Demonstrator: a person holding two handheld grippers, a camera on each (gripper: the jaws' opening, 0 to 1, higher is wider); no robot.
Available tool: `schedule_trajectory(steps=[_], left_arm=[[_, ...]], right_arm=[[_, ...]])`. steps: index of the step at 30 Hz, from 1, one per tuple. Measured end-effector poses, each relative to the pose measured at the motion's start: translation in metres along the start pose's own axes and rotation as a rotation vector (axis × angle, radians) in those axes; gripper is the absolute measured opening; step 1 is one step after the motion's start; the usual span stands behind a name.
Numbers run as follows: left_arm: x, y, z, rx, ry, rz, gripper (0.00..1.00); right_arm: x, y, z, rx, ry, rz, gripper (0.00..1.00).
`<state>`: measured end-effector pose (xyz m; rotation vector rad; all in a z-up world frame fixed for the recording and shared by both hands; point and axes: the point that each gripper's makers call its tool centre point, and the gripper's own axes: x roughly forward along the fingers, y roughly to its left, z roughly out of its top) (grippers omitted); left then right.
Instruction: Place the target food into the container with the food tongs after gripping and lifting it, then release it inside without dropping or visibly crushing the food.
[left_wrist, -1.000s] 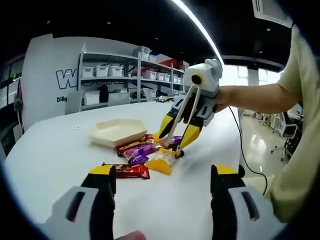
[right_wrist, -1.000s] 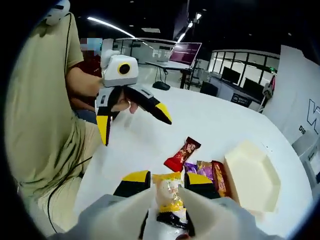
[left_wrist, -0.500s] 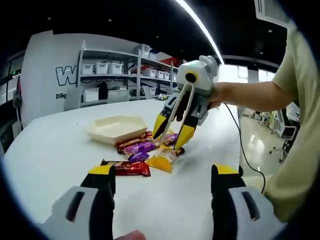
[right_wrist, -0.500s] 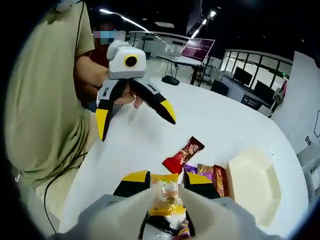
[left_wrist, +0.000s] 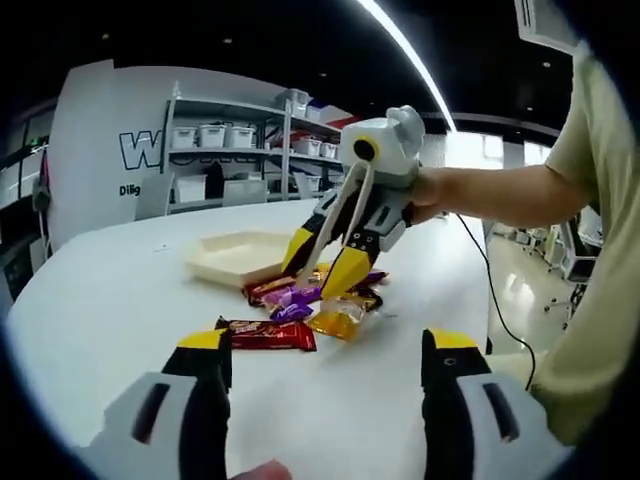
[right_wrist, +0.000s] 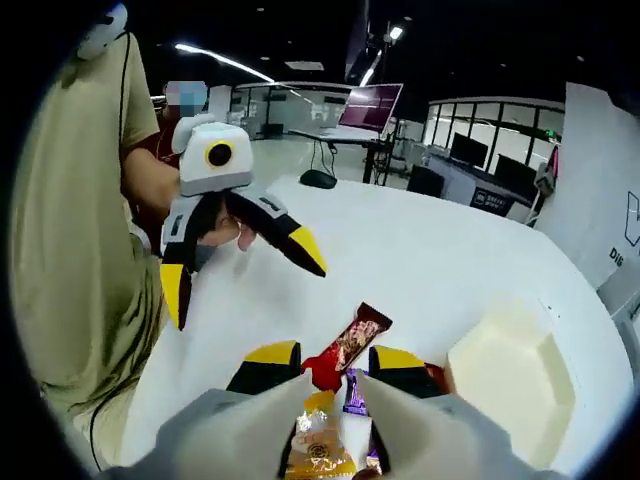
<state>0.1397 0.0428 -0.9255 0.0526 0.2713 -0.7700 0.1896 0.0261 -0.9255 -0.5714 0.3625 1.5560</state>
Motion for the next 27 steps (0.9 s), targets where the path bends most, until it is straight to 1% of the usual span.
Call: schedule_trajectory(steps=[5, 9, 10, 13, 15, 21, 26, 27], left_arm=[[-0.001, 0.005, 0.002, 0.012, -0.002, 0.026, 0.77], [-0.001, 0.007, 0.003, 0.01, -0.002, 0.036, 0.78], [-0.001, 0.007, 0.003, 0.009, -0.001, 0.038, 0.78], [-0.001, 0.008, 0.002, 0.008, -0.001, 0.046, 0.78], [-0.002, 0.008, 0.001, 0.007, 0.0, 0.048, 0.78], [-0.003, 0.008, 0.0, 0.005, 0.001, 0.057, 0.77], [-0.003, 0.009, -0.001, 0.002, -0.001, 0.064, 0.77], [-0.004, 0.009, -0.001, 0.0, -0.002, 0.066, 0.77]], right_arm=[[0.011, -0.002, 0.004, 0.026, -0.005, -0.01, 0.22], [0.019, -0.005, 0.006, 0.04, 0.006, -0.035, 0.22], [0.021, -0.008, 0.006, 0.048, 0.006, -0.051, 0.22], [0.024, -0.007, 0.005, 0.063, 0.013, -0.057, 0.22], [0.027, -0.01, 0.003, 0.085, 0.025, -0.074, 0.22], [0.033, -0.013, 0.003, 0.122, 0.031, -0.104, 0.22], [0.038, -0.018, 0.0, 0.175, 0.05, -0.135, 0.23], [0.038, -0.017, 0.001, 0.189, 0.042, -0.137, 0.23]])
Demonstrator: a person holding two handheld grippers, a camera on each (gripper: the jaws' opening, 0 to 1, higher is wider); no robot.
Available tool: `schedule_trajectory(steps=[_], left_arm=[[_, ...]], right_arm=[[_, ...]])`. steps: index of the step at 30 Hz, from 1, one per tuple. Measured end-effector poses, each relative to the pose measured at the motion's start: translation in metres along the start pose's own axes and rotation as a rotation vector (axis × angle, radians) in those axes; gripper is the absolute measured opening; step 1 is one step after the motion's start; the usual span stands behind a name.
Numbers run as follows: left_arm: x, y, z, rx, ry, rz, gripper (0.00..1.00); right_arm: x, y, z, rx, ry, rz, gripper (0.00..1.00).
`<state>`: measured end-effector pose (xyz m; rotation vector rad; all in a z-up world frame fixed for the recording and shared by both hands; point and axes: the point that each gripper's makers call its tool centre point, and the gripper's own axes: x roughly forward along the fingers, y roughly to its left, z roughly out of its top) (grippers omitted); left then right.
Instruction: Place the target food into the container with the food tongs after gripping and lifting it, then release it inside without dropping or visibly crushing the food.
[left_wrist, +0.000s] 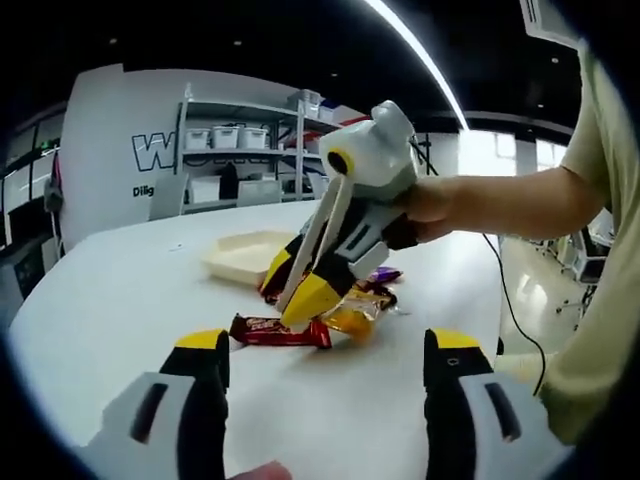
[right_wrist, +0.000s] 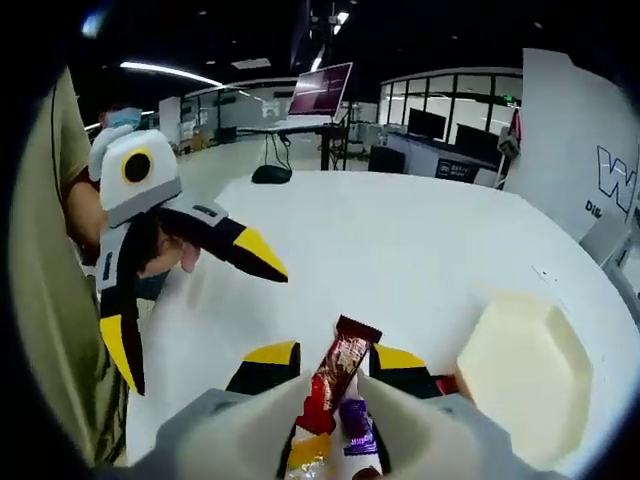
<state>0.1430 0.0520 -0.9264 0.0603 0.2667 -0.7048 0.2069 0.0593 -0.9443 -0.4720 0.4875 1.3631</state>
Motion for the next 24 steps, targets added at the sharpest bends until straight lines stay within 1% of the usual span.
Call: schedule_trajectory(steps=[4, 6, 11, 13, 16, 17, 19, 20, 22, 24], left_arm=[[-0.001, 0.0, -0.002, -0.004, 0.002, 0.003, 0.77], [-0.001, 0.0, -0.002, -0.005, 0.001, 0.004, 0.77], [-0.003, 0.001, -0.003, -0.009, 0.001, 0.009, 0.77], [-0.003, 0.001, -0.004, -0.01, 0.001, 0.01, 0.77], [-0.003, 0.001, -0.004, -0.012, -0.001, 0.011, 0.77], [-0.003, 0.001, -0.004, -0.012, 0.0, 0.011, 0.77], [-0.003, 0.001, -0.005, -0.012, 0.001, 0.011, 0.77], [-0.004, 0.0, -0.005, -0.012, 0.001, 0.011, 0.77], [-0.004, 0.0, -0.005, -0.014, 0.0, 0.012, 0.77], [-0.005, 0.0, -0.005, -0.013, 0.002, 0.012, 0.77]], right_arm=[[0.003, -0.001, 0.002, 0.03, -0.009, -0.019, 0.23], [0.003, -0.003, 0.002, 0.058, -0.006, -0.031, 0.23], [0.004, -0.005, 0.003, 0.082, 0.008, -0.057, 0.23], [0.004, -0.005, 0.004, 0.117, 0.013, -0.07, 0.23], [0.006, -0.005, 0.008, 0.132, 0.006, -0.078, 0.23], [0.007, -0.006, 0.007, 0.146, 0.012, -0.088, 0.23], [0.01, -0.005, 0.006, 0.143, 0.019, -0.093, 0.23], [0.011, -0.007, 0.003, 0.153, 0.033, -0.111, 0.23], [0.012, -0.008, 0.002, 0.157, 0.035, -0.122, 0.23], [0.012, -0.009, 0.003, 0.179, 0.03, -0.129, 0.23]])
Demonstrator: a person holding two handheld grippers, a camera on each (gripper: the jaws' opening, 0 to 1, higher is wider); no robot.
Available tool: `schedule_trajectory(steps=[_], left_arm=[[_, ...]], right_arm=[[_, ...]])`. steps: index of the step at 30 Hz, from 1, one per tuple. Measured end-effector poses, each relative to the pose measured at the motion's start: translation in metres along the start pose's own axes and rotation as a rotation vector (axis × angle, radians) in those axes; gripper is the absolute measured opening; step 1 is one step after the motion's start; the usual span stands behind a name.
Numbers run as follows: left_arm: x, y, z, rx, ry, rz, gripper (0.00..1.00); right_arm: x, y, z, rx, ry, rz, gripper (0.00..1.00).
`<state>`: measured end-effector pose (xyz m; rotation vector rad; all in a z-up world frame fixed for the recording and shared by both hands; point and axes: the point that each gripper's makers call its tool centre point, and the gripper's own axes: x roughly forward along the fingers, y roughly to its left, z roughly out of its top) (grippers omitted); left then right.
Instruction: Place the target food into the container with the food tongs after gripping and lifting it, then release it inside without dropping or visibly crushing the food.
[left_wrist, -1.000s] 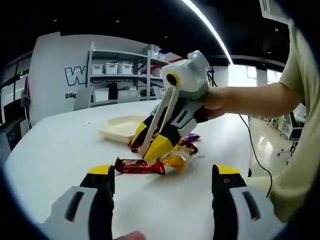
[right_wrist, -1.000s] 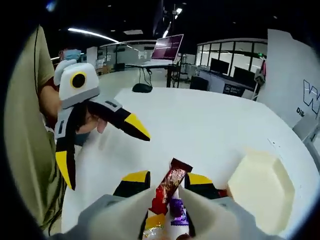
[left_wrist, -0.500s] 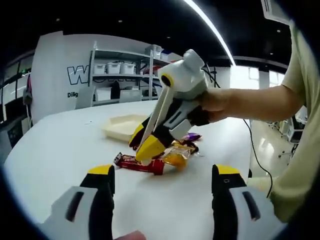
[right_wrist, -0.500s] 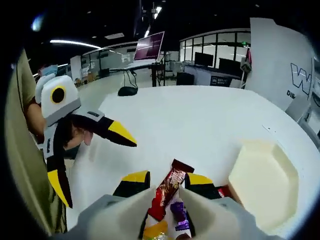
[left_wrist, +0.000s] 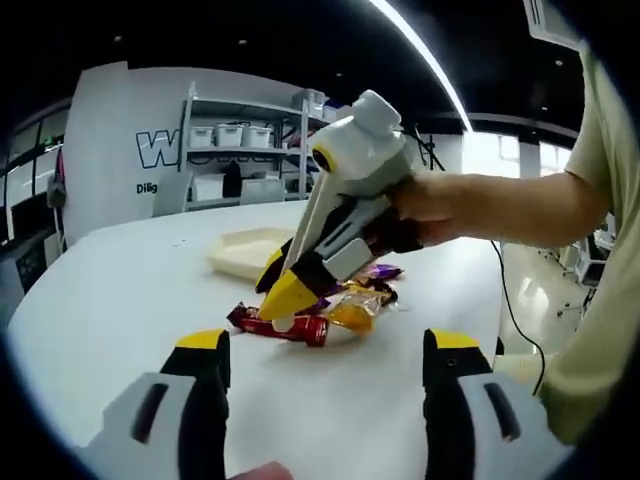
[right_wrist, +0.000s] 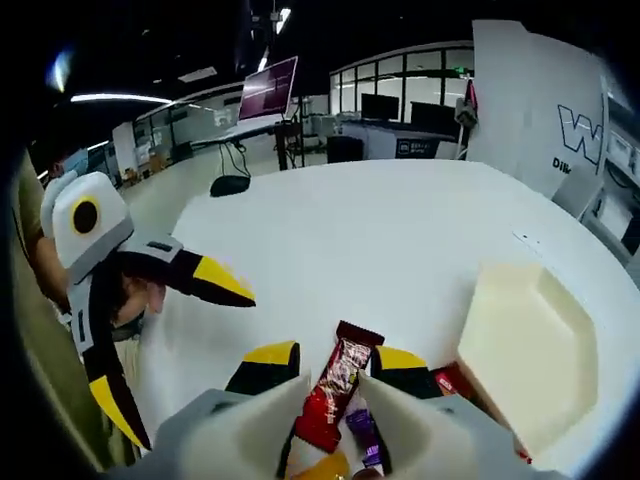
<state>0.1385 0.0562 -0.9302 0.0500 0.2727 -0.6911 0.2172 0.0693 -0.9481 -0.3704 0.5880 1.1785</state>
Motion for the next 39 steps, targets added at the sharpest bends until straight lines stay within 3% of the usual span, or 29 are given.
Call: schedule_trajectory(steps=[13, 22, 27, 39], left_arm=[[-0.002, -0.001, -0.003, -0.003, 0.002, 0.001, 0.76], [-0.003, -0.002, -0.003, -0.005, 0.002, 0.001, 0.76], [-0.004, -0.001, -0.004, -0.006, 0.002, 0.004, 0.76], [-0.005, -0.001, -0.005, -0.006, 0.003, 0.003, 0.75]], right_arm=[[0.001, -0.006, 0.002, 0.02, 0.007, -0.051, 0.24], [0.003, -0.005, 0.003, 0.106, 0.009, -0.061, 0.25], [0.005, -0.01, 0.001, 0.115, 0.025, -0.101, 0.24], [0.01, -0.005, -0.003, 0.057, 0.04, -0.082, 0.22]])
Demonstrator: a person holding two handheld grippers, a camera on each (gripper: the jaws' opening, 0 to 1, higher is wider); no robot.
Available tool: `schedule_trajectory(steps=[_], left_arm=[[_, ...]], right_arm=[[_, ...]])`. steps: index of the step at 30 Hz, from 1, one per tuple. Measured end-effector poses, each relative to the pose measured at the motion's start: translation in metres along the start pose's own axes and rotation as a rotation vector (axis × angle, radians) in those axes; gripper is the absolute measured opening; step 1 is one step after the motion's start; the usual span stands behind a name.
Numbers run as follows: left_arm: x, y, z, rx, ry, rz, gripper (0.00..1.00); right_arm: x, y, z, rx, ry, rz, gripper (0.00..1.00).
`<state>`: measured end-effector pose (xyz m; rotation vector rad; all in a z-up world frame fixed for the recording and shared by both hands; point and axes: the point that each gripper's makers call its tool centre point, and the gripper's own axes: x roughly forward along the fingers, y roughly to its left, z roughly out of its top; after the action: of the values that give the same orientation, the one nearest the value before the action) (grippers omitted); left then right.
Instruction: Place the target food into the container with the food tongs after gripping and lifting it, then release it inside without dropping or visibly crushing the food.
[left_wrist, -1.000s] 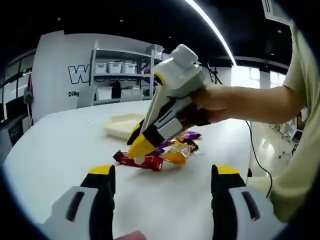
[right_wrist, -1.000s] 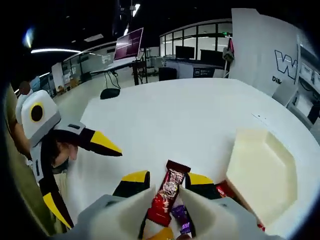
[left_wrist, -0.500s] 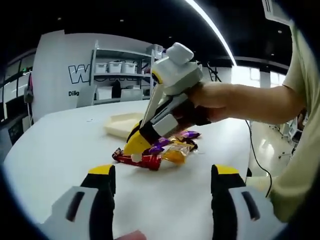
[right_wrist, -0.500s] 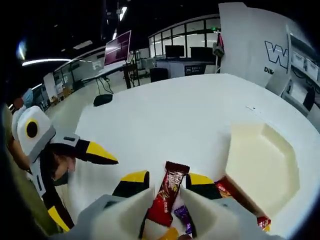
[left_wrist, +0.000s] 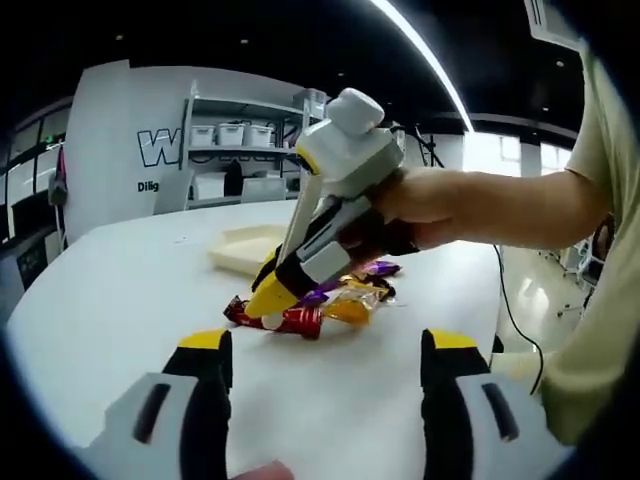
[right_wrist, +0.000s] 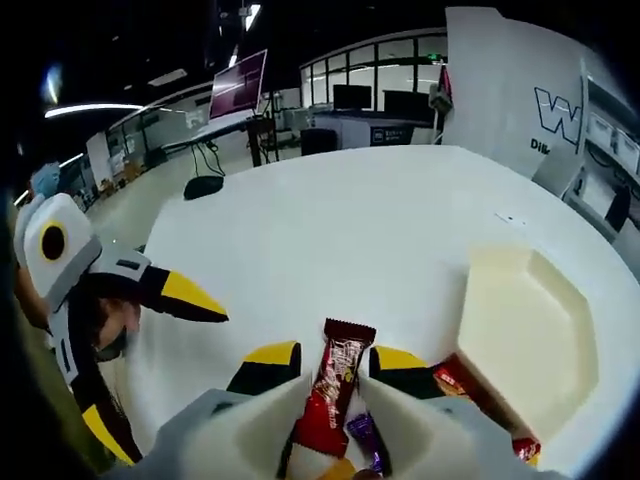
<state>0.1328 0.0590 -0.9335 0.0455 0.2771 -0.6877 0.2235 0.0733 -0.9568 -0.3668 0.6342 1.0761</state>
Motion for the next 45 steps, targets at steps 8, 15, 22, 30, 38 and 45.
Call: schedule_trajectory(steps=[8, 15, 22, 30, 38, 45], left_arm=[[0.001, -0.001, -0.001, 0.002, 0.007, -0.003, 0.72], [0.001, -0.002, -0.002, 0.003, 0.01, -0.007, 0.71], [0.001, -0.003, -0.001, 0.007, 0.01, -0.008, 0.71], [0.002, -0.006, -0.001, 0.006, 0.01, -0.01, 0.71], [0.003, -0.006, 0.0, 0.007, 0.008, -0.011, 0.71], [0.003, -0.005, 0.005, 0.014, 0.0, -0.007, 0.71]], right_arm=[[-0.002, 0.004, 0.0, -0.015, 0.005, 0.029, 0.21], [-0.01, 0.007, 0.006, -0.032, 0.003, 0.038, 0.2], [-0.026, 0.003, 0.017, -0.05, -0.007, 0.032, 0.2], [-0.046, -0.017, 0.031, -0.034, -0.025, 0.007, 0.2], [-0.064, -0.055, 0.042, 0.007, -0.042, -0.049, 0.2], [-0.073, -0.087, 0.048, 0.024, -0.038, -0.094, 0.2]])
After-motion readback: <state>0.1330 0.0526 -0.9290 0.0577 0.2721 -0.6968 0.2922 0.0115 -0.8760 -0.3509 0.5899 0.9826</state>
